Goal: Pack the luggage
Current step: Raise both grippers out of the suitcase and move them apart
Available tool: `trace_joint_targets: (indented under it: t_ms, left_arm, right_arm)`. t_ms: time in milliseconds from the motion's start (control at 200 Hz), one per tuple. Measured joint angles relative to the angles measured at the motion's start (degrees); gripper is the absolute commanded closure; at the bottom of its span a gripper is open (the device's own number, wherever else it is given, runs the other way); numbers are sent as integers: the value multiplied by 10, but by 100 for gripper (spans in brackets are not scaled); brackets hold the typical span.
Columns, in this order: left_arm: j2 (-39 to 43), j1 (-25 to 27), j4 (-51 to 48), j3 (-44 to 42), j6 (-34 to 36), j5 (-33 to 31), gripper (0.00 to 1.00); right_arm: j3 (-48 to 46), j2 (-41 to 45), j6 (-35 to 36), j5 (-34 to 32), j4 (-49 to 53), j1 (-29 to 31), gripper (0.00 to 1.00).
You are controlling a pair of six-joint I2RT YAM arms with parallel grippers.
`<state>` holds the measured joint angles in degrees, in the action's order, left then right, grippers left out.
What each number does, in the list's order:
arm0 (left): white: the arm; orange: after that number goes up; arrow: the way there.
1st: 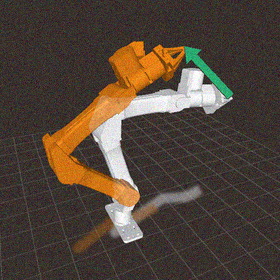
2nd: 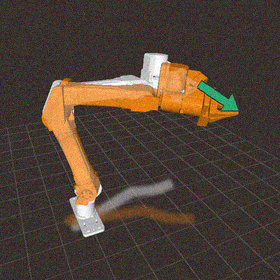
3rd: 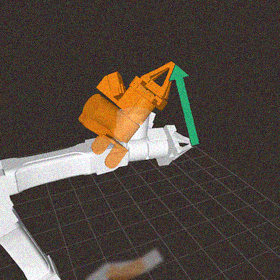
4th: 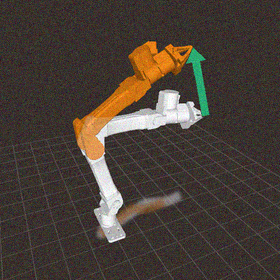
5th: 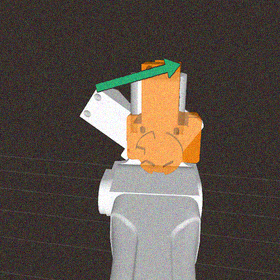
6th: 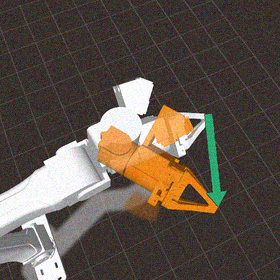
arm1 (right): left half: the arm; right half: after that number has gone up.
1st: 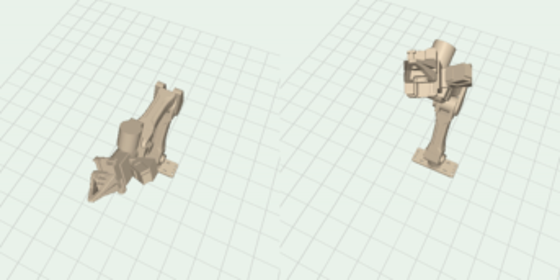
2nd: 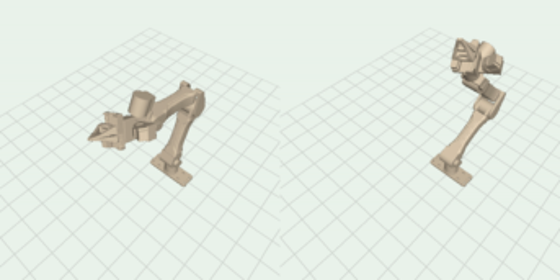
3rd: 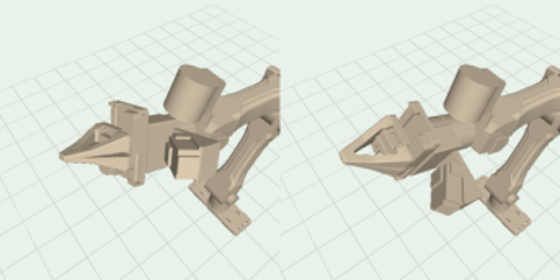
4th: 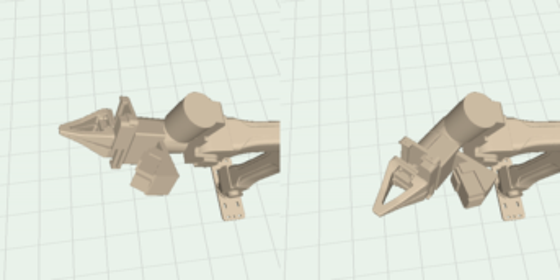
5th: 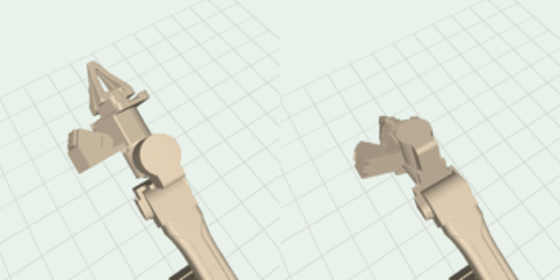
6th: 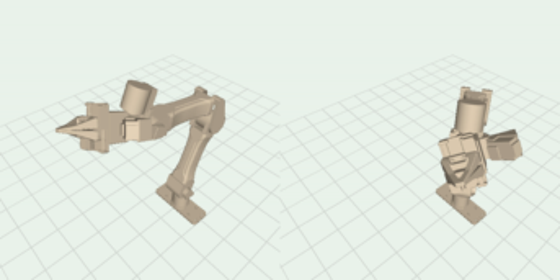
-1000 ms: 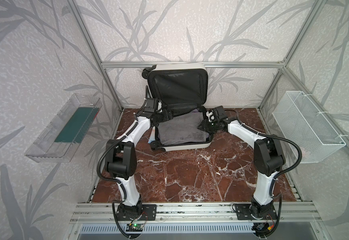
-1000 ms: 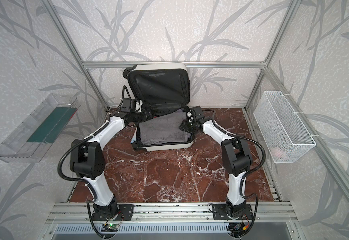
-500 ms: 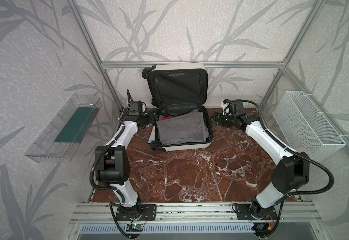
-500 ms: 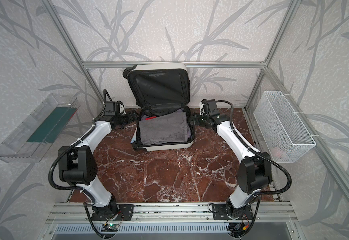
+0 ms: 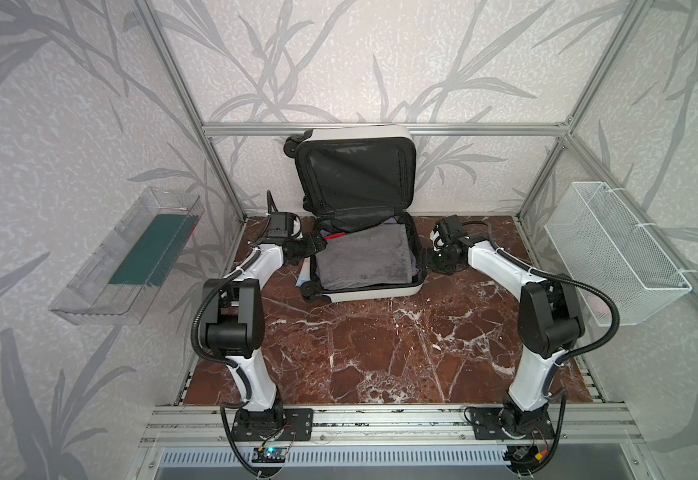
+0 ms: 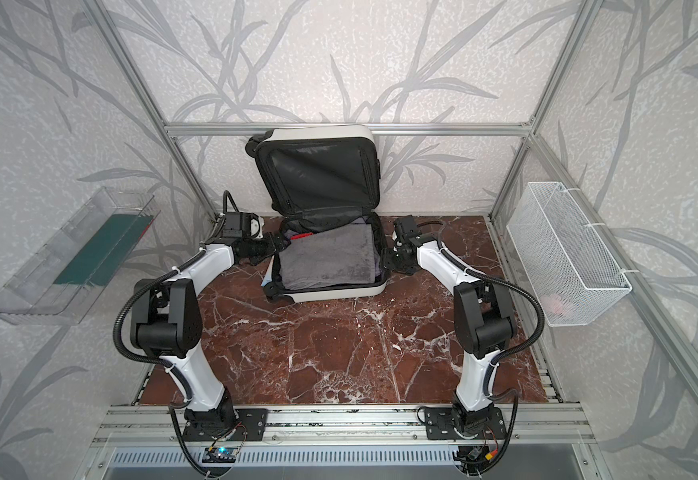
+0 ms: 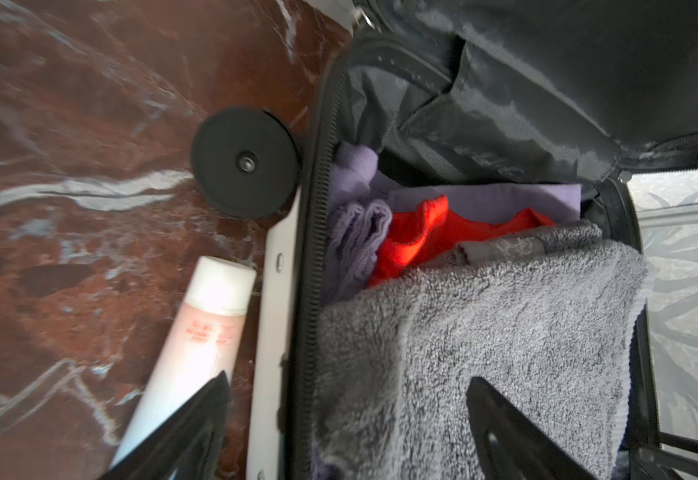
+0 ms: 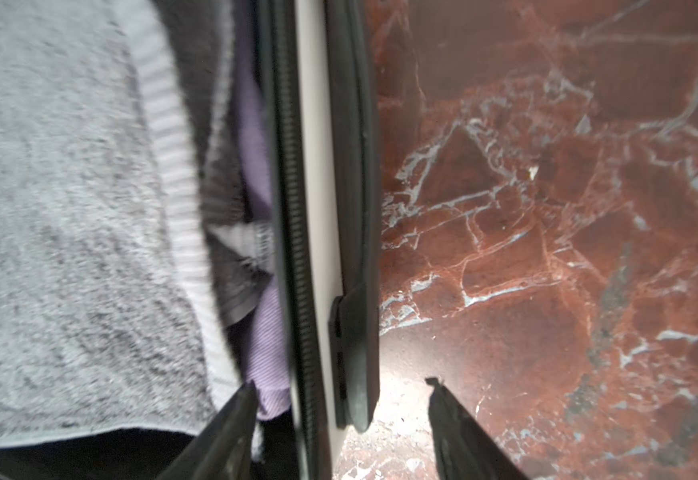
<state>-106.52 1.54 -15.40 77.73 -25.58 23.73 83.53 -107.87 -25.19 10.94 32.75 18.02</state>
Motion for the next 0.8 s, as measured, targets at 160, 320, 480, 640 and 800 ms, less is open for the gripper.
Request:
trace_joint_targets:
  t_ms: [160, 320, 480, 640, 800]
  left_arm:
    - [-25, 24, 0, 9, -1, -3, 9]
    - [-49, 40, -7, 39, -7, -8, 9]
    - [-77, 68, -21, 80, -12, -14, 9]
    - [-107, 101, -31, 127, -17, -16, 9]
    - [-134, 125, -35, 167, -25, -16, 9]
  right_arm:
    - [-15, 2, -20, 25, -23, -22, 57]
    - [-55, 22, -35, 42, -65, -43, 61]
    - [-96, 46, -44, 46, -92, -73, 62]
    - [-131, 74, -51, 45, -101, -106, 62]
    - [-152, 93, -53, 40, -99, -136, 57]
